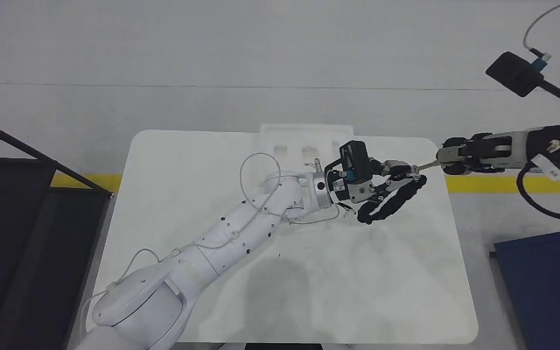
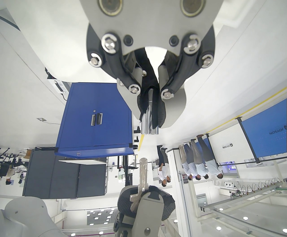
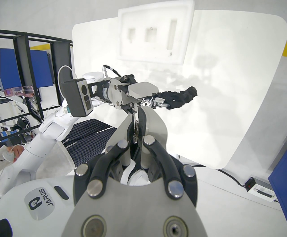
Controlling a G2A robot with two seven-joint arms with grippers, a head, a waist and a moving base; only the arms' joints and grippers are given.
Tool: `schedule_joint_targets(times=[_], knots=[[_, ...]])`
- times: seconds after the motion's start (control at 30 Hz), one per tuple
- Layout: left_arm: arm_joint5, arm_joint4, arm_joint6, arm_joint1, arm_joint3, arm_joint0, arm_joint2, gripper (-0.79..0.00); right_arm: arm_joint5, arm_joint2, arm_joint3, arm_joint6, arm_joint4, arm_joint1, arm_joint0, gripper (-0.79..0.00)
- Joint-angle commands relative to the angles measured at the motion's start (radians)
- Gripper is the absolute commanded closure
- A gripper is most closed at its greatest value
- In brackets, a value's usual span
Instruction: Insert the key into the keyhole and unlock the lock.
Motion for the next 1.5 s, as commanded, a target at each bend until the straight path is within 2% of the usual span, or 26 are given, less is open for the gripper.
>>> schedule_joint_targets(times=[0.0,0.3,0.6,1.47], knots=[[0.000,0.000,0.000,0.000,0.000,0.000,0.000,0.000,-0.007,-0.001,-0.002,-0.030,-0.005,0.001,-0.013,0.000],[0.014,0.024,-0.058,0.007,-0.052,0.046,-0.043,0.000,0.004,-0.011,-0.018,0.002,-0.100,0.003,-0.014,0.000],[0.007,0.066,-0.091,0.008,-0.079,0.074,-0.080,0.000,0.036,-0.047,-0.026,-0.031,-0.054,-0.002,-0.009,0.000],[-0.039,0.101,-0.111,-0.016,-0.071,0.103,-0.131,0.000,-0.001,-0.089,-0.048,0.006,-0.150,-0.032,0.049,0.000]])
